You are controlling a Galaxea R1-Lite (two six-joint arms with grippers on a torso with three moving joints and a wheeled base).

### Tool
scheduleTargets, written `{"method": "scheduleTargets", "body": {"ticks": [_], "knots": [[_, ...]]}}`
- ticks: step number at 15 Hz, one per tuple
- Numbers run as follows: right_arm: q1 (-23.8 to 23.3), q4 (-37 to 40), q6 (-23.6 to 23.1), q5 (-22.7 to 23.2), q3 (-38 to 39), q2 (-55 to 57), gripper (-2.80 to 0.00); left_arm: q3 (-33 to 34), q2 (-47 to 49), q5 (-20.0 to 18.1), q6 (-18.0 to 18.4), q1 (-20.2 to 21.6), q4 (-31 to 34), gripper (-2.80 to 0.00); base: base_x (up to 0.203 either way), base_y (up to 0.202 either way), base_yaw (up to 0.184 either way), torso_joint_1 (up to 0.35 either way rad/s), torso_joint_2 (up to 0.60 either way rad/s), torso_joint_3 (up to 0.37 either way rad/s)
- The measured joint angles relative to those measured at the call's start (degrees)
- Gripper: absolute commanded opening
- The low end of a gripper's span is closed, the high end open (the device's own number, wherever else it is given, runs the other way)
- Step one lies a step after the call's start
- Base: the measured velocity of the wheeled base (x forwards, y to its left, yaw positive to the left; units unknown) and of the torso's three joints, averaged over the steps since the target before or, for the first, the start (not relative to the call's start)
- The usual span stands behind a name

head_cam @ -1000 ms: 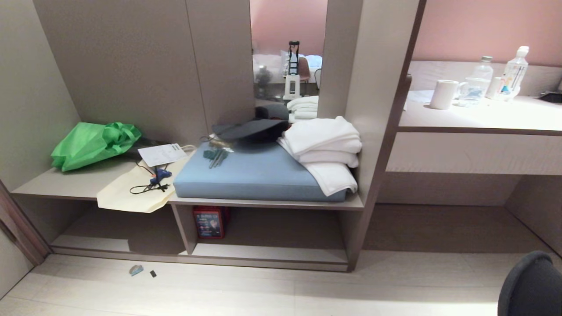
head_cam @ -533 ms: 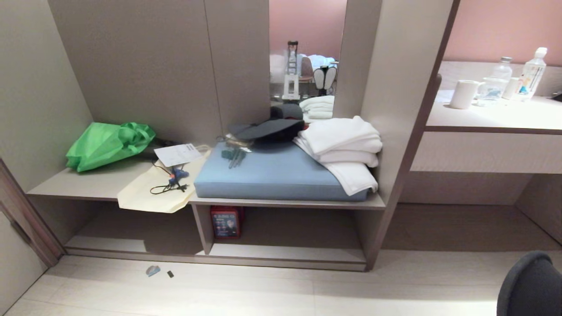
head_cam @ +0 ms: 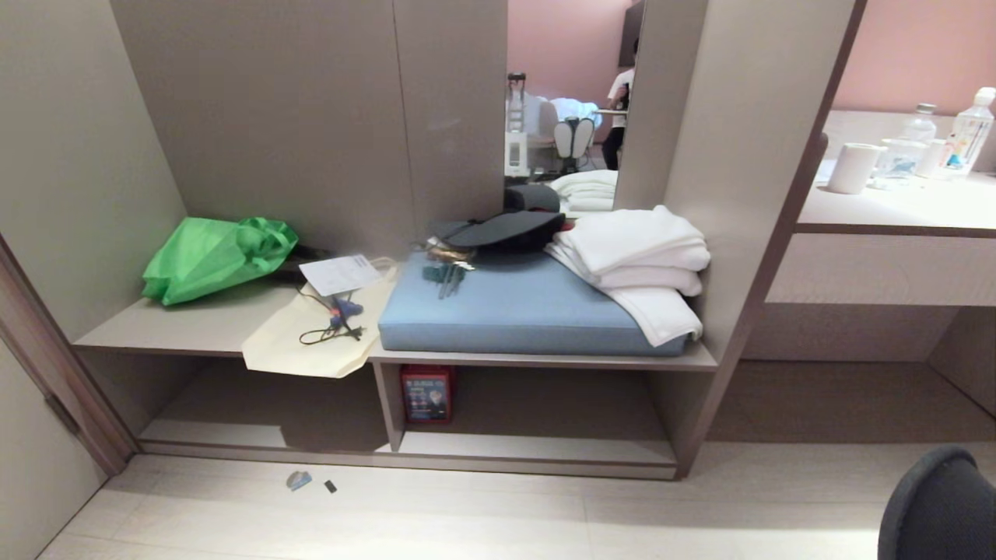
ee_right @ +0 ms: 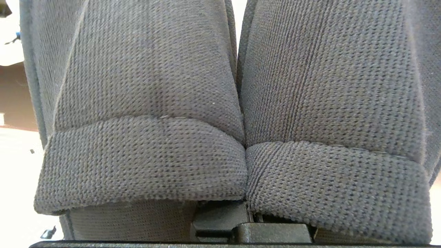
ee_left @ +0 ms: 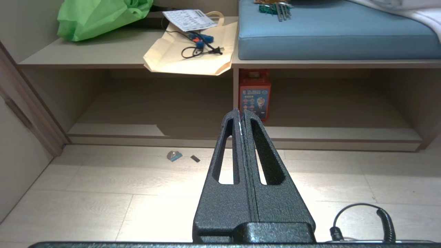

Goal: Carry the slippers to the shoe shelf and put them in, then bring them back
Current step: Place the slippers into the shoe cabinet

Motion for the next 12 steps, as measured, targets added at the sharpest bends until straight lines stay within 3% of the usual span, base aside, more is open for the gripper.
{"method": "scheduleTargets", "body": {"ticks": [7, 12], "knots": [[-0.01, 0.0, -0.09, 0.01, 0.0, 0.0, -2.8, 0.0, 0.0, 0.0, -0.1, 0.0, 0.07, -2.8, 0.0, 0.0, 0.0, 0.0, 0.0, 0.0], [0.0, 0.02, -0.06, -0.02, 0.0, 0.0, -2.8, 0.02, 0.0, 0.0, -0.13, 0.0, 0.09, -2.8, 0.17, 0.0, -0.002, 0.005, 0.0, 0.001]]}}
